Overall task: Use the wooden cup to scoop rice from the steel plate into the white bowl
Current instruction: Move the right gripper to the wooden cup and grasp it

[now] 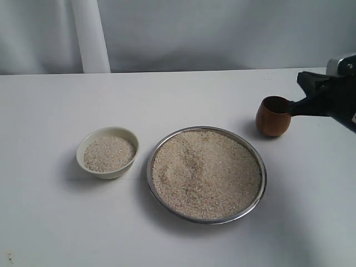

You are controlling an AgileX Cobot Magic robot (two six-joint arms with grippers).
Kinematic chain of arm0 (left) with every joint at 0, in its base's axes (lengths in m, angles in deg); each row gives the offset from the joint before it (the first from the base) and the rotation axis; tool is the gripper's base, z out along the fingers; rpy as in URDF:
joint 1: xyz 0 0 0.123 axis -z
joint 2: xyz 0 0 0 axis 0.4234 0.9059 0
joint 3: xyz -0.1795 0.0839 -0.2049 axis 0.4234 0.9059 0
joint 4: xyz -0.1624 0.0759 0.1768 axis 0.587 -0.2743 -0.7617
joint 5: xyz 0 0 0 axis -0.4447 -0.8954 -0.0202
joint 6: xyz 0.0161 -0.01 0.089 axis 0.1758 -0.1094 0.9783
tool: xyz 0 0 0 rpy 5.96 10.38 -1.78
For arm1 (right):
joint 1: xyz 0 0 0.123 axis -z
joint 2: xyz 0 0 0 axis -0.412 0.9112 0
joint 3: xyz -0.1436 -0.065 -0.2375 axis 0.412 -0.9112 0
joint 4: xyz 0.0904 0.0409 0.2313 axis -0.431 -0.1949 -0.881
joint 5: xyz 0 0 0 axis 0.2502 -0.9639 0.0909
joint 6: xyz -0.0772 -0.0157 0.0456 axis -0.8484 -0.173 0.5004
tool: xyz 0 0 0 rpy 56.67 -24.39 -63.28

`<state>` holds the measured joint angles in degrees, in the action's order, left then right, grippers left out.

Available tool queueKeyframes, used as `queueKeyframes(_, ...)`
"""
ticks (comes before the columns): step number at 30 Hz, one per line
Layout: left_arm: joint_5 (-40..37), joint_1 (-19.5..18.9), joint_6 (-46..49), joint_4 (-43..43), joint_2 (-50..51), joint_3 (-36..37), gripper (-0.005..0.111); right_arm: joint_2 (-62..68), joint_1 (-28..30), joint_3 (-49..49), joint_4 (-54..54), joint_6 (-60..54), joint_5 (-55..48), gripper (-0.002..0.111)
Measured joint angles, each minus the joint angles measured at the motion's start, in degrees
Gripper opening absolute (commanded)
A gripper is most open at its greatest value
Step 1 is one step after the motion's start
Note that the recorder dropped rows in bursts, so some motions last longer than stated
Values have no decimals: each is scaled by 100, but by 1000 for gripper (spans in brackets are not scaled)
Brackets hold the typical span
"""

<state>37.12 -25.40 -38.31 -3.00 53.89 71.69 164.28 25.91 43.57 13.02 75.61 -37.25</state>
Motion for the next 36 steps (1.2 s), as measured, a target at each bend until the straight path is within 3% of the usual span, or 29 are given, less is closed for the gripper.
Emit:
queueKeyframes(2, 0, 0, 0, 0, 0, 0, 0, 389, 0, 0, -118, -373, 298, 3)
queueKeyframes(4, 0, 0, 0, 0, 0, 0, 0, 634, 0, 0, -283, -734, 539, 27)
queueKeyframes(5, 0, 0, 0, 0, 0, 0, 0, 712, 0, 11, -283, -807, 555, 60)
queueKeyframes(6, 0, 0, 0, 0, 0, 0, 0, 821, 0, 101, -175, -839, 506, 78)
queueKeyframes(7, 0, 0, 0, 0, 0, 0, 0, 873, 0, 178, -42, -807, 422, 103)
queueKeyframes(16, 0, 0, 0, 0, 0, 0, 0, 1028, -40, 676, 766, 317, -549, 105)
queueKeyframes(30, 0, 0, 0, 0, 0, 0, 0, 1191, -40, 684, 1013, 244, -549, 105)
queueKeyframes(36, 0, 0, 0, 0, 0, 0, 0, 1940, -40, 689, 620, 138, 119, 105)
